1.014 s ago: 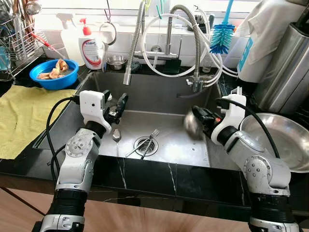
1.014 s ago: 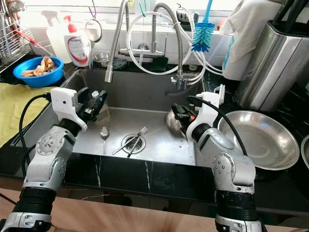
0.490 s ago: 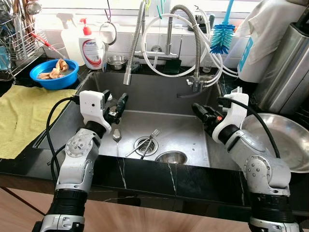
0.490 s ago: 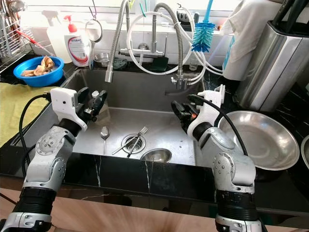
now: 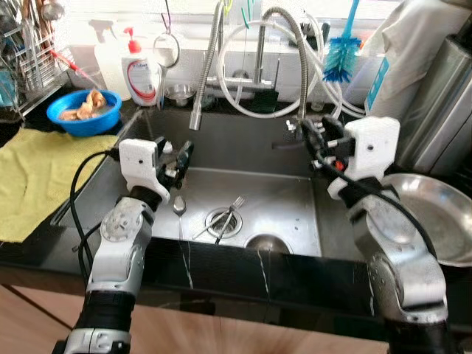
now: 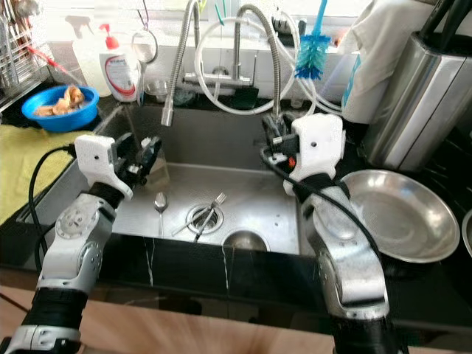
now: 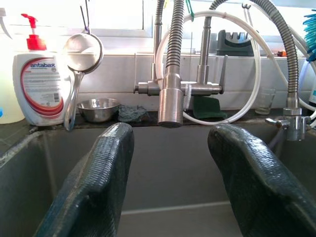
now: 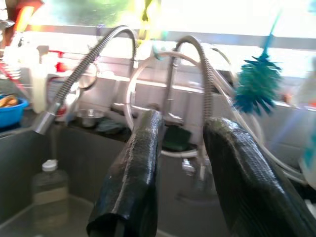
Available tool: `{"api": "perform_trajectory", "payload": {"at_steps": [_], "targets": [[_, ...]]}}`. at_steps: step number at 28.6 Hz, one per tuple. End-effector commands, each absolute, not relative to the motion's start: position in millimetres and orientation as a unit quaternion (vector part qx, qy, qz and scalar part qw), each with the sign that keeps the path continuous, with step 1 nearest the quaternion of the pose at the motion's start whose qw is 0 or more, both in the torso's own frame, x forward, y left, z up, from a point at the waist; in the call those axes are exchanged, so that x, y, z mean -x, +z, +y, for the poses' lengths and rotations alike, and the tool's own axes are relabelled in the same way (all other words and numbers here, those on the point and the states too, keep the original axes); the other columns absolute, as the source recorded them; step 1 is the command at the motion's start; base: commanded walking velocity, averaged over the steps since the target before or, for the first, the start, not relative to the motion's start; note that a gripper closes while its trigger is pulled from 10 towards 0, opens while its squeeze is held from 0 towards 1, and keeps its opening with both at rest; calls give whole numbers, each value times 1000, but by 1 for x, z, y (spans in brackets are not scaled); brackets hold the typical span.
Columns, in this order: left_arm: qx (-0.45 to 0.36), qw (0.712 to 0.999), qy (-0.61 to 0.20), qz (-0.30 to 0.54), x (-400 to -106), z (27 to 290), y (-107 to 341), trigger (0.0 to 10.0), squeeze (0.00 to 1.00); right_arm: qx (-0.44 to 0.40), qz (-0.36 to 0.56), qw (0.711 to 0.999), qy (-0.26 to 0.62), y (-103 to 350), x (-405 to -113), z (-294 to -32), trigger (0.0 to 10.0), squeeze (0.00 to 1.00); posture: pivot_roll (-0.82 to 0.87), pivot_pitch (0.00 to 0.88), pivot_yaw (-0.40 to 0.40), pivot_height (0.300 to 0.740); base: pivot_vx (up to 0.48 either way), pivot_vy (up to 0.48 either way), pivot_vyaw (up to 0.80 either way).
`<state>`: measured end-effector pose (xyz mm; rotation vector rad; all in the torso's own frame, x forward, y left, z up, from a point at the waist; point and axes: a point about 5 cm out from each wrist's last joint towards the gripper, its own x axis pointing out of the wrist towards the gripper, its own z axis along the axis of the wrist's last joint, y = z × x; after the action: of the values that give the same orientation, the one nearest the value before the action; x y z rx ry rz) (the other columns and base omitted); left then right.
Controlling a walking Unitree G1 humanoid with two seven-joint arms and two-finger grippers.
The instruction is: Kitchen organization
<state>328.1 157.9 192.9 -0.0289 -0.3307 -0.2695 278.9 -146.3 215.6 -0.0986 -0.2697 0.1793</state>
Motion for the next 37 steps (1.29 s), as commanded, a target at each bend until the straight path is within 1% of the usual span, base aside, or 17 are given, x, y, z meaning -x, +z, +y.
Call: {"api": "perform_trajectory", "payload": {"at_steps": [1,3,6,8,10,14,15,17,18,19,20,22,25,27,32,35,37], "targets": [[11,977,-130,-167,-329,158,193,10000,0,55,-147,985,71,219,-274,-149,10000,0,-77,0,-3,740,0,0,0],[10,977,-129,-168,-329,158,193,10000,0,55,-136,987,62,214,-271,-152,10000,0,-78,0,-5,740,0,0,0],[10,978,-128,-167,-329,158,193,10000,0,45,-123,991,18,210,-265,-169,10000,0,-79,0,-5,740,0,0,0],[9,978,-127,-167,-329,159,193,10000,0,48,-126,991,2,212,-264,-174,10000,0,-79,0,-5,740,0,0,0],[-7,977,-119,-179,-328,161,195,10000,0,85,-162,983,-35,221,-253,-177,10000,0,-81,0,-3,740,0,0,0],[-46,969,-121,-209,-325,159,206,10000,0,120,-180,976,-24,219,-239,-173,10000,0,-84,0,-3,740,0,0,0],[-46,969,-121,-209,-325,159,206,10000,0,120,-180,976,-24,219,-239,-173,10000,0,-84,0,-3,740,0,0,0],[-63,964,-125,-226,-322,159,215,10000,0,124,-170,977,-30,216,-234,-181,10000,0,-82,0,-5,740,0,0,0],[-63,964,-125,-226,-322,159,215,10000,0,124,-170,977,-30,216,-234,-181,10000,0,-82,0,-5,740,0,0,0],[-85,962,-137,-222,-320,162,214,10000,0,126,-160,978,-41,214,-234,-190,10000,0,-80,0,-4,740,0,0,0],[-100,961,-141,-217,-318,165,211,10000,0,132,-157,978,-43,213,-235,-193,10000,0,-76,0,-2,740,0,0,0],[-123,960,-142,-209,-317,170,207,10000,0,139,-154,977,-44,211,-235,-196,10000,0,-72,0,-1,740,0,0,0],[-156,962,-120,-189,-312,190,201,10000,0,144,-152,977,-49,209,-234,-199,10000,0,-62,0,2,740,0,0,0],[-164,961,-117,-187,-311,194,200,10000,0,145,-152,976,-49,209,-233,-199,10000,0,-57,0,2,740,0,0,0],[-196,962,-92,-168,-297,221,197,10000,0,140,-149,978,-50,207,-231,-204,10000,0,-52,0,8,740,0,0,0],[-199,963,-79,-165,-291,228,197,10000,0,139,-149,978,-53,207,-231,-206,10000,0,-51,0,9,740,0,0,0],[-216,960,-78,-159,-284,234,197,10000,0,142,-148,977,-52,206,-230,-207,10000,0,-50,0,10,740,0,0,0]]}}
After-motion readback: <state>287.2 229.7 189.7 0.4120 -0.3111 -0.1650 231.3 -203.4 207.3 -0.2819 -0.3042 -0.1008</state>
